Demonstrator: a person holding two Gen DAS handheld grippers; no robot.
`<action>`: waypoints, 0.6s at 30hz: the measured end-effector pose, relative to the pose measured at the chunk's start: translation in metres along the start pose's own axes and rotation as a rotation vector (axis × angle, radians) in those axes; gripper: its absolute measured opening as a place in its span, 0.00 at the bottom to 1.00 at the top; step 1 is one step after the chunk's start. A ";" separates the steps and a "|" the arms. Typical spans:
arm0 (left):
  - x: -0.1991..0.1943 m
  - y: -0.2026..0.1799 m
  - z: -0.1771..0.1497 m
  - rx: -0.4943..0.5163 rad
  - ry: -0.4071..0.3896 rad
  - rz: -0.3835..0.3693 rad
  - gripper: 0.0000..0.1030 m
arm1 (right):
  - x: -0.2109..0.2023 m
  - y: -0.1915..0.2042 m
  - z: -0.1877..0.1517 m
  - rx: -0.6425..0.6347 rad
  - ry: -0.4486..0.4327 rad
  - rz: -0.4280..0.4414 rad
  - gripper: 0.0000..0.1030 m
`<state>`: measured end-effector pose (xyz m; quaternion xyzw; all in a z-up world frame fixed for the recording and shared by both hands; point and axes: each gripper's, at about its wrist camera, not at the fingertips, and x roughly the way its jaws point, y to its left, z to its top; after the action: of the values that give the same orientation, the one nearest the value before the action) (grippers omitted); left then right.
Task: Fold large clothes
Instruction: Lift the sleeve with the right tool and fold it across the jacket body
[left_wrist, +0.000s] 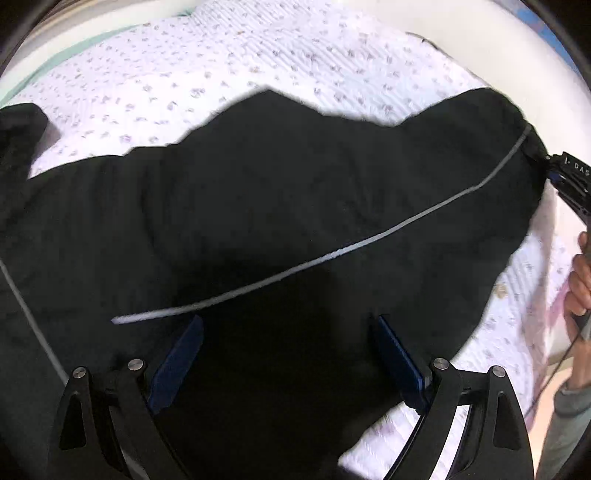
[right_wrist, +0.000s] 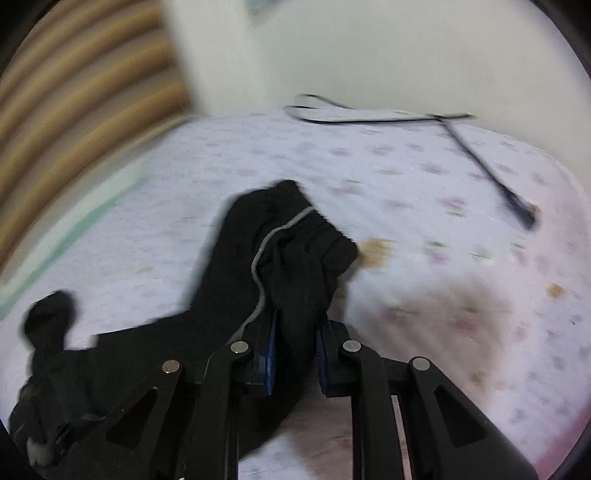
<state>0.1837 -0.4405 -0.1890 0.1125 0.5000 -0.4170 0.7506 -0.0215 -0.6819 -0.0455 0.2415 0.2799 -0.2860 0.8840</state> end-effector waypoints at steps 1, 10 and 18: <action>-0.013 0.006 -0.001 -0.010 -0.023 -0.004 0.90 | -0.001 0.006 0.000 -0.010 0.000 0.055 0.17; -0.166 0.073 -0.052 -0.031 -0.225 0.167 0.90 | -0.039 0.129 -0.015 -0.227 0.023 0.250 0.17; -0.249 0.156 -0.125 -0.168 -0.289 0.401 0.90 | -0.066 0.303 -0.091 -0.540 0.105 0.373 0.17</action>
<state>0.1789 -0.1420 -0.0764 0.0860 0.3881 -0.2285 0.8887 0.0952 -0.3863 0.0107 0.0599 0.3417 -0.0216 0.9377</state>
